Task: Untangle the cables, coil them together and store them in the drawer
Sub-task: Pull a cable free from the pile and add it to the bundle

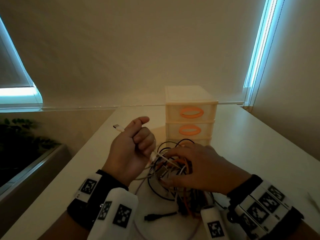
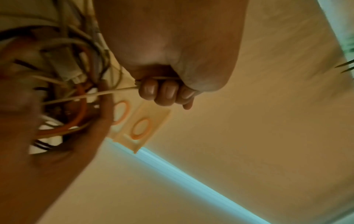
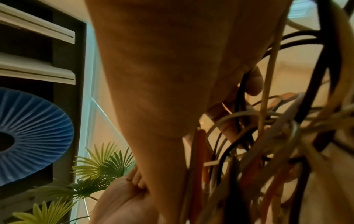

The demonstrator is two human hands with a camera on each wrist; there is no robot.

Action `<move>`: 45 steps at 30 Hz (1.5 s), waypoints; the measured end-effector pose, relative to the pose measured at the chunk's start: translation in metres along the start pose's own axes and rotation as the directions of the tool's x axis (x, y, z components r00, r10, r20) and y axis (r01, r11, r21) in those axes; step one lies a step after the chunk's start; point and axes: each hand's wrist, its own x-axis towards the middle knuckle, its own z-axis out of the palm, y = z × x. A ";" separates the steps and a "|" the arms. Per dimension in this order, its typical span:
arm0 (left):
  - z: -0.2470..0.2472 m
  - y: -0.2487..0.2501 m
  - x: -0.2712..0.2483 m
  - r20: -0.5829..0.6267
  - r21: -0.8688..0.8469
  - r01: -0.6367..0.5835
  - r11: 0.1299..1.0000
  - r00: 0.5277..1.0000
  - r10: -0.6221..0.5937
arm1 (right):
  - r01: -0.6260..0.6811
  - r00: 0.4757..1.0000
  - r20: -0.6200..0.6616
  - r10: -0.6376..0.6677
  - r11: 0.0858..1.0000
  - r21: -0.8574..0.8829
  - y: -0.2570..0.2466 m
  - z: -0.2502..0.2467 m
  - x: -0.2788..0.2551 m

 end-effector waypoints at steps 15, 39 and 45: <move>0.006 0.011 -0.004 0.121 0.027 -0.107 0.994 0.987 0.103 | 0.084 0.942 -0.325 -0.079 0.996 0.000 0.001 -0.008 0.001; 0.020 -0.003 -0.030 0.218 0.786 0.120 0.606 0.864 -0.454 | 0.045 0.823 -0.527 0.210 0.902 0.429 0.008 0.003 0.011; 0.018 -0.003 -0.024 0.102 0.853 0.082 0.516 0.943 -0.318 | 0.321 0.843 -0.508 -0.176 0.923 0.212 -0.003 0.004 0.005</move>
